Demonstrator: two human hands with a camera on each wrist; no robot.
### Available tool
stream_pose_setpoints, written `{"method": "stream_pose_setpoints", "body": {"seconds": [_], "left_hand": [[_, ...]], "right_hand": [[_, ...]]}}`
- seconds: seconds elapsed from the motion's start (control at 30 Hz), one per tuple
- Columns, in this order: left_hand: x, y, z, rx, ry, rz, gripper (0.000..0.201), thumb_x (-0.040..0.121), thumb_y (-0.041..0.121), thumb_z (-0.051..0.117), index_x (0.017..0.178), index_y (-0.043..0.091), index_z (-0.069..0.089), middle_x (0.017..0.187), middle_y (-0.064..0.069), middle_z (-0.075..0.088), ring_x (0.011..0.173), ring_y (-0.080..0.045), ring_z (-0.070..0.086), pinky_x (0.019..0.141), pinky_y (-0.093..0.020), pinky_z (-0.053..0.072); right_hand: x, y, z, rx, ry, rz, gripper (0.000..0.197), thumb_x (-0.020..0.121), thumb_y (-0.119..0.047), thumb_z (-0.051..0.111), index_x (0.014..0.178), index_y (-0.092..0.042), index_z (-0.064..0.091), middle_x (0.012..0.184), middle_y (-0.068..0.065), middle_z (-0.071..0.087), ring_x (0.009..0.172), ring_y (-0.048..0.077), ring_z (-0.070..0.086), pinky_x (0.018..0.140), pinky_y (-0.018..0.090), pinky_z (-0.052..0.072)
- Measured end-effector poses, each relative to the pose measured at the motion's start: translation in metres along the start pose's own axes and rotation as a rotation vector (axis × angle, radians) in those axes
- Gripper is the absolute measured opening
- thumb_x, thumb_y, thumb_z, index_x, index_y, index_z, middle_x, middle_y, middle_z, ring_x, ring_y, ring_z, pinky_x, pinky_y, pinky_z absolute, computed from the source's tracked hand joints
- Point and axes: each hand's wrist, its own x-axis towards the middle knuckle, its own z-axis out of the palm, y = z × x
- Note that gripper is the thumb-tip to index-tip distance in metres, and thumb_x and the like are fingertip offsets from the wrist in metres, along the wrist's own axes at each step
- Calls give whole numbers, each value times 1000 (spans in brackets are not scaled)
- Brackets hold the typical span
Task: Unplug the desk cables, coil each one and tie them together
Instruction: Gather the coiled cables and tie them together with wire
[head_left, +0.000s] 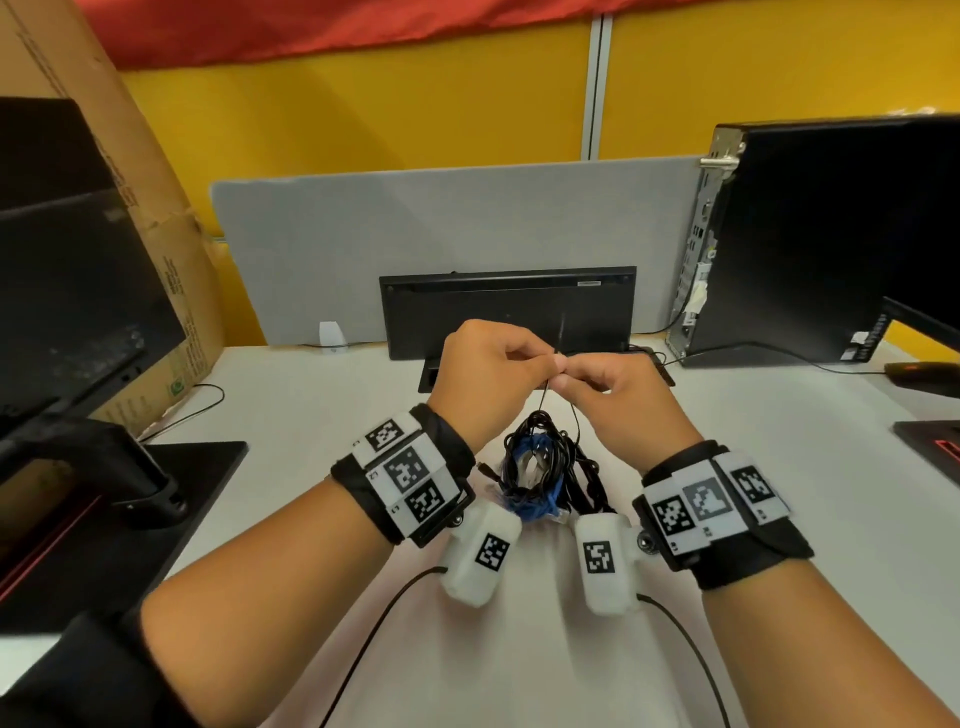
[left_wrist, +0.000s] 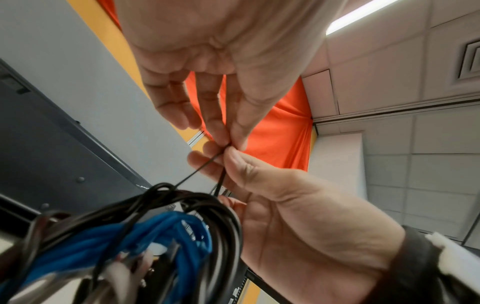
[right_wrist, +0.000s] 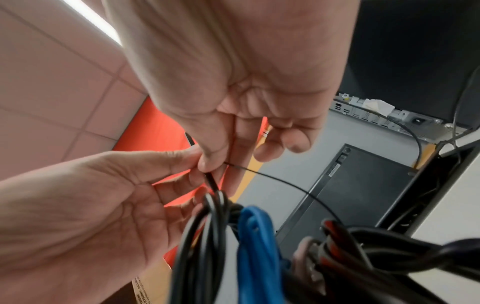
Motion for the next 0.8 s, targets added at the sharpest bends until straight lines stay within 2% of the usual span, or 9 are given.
{"method": "stream_pose_setpoints", "body": {"seconds": [0.1, 0.2, 0.27, 0.33, 0.4, 0.47, 0.53, 0.7, 0.8], "left_hand": [[1, -4, -8, 15, -45, 8, 6, 82, 17, 76, 80, 11, 78, 79, 0, 72, 70, -10, 69, 73, -30, 59], [4, -11, -22, 29, -135, -14, 19, 88, 33, 68, 84, 17, 77, 82, -3, 72, 70, -5, 65, 67, -20, 55], [9, -19, -35, 38, -219, -142, 35, 95, 45, 53, 93, 18, 75, 84, -7, 73, 68, -10, 63, 63, -24, 52], [11, -33, -51, 171, -317, -293, 39, 96, 48, 48, 100, 18, 72, 85, -4, 73, 70, -14, 66, 64, -27, 54], [10, -49, -64, 442, -454, -394, 35, 94, 44, 55, 104, 14, 70, 93, -4, 72, 82, -21, 69, 70, -31, 55], [6, -66, -76, 779, -600, -459, 36, 91, 38, 62, 112, 10, 68, 111, -7, 68, 101, -27, 65, 84, -35, 54], [-1, -81, -86, 1005, -666, -500, 41, 89, 35, 67, 120, 9, 65, 125, -7, 61, 113, -27, 58, 94, -35, 48], [-12, -107, -98, 1011, -675, -614, 42, 80, 24, 77, 118, 9, 66, 119, -6, 66, 107, -23, 63, 82, -27, 50], [-13, -115, -98, 1003, -635, -616, 36, 78, 17, 79, 111, 7, 69, 114, -8, 68, 104, -24, 64, 87, -31, 53]], "right_hand": [[2, 2, 4, 20, -47, 3, 17, 92, -13, 61, 89, -21, 75, 89, -6, 74, 88, 4, 67, 85, 22, 51], [2, 3, 7, 10, -76, 5, 19, 92, -15, 61, 81, -24, 74, 84, -8, 75, 88, 3, 68, 86, 23, 50], [3, 2, 10, 2, -85, 10, 20, 92, -16, 61, 77, -23, 73, 81, -8, 74, 87, 7, 68, 88, 28, 50], [3, 1, 13, -16, -88, 14, 20, 91, -18, 62, 75, -21, 73, 80, -8, 73, 88, 8, 67, 89, 31, 51], [2, -2, 16, -31, -87, 17, 22, 90, -19, 63, 70, -20, 73, 81, -8, 73, 88, 7, 67, 89, 32, 51], [2, -4, 19, -44, -88, 21, 24, 90, -19, 63, 68, -20, 72, 83, -7, 73, 89, 11, 67, 88, 33, 51], [2, -6, 23, -60, -92, 28, 24, 90, -20, 63, 68, -19, 72, 84, -6, 73, 90, 16, 67, 86, 34, 51], [3, -11, 30, -91, -112, 31, 23, 90, -22, 64, 69, -18, 72, 81, -8, 73, 86, 12, 66, 71, 18, 48], [5, -12, 33, -98, -131, 26, 24, 91, -23, 64, 68, -19, 72, 81, -10, 72, 87, 6, 65, 69, 15, 44]]}}
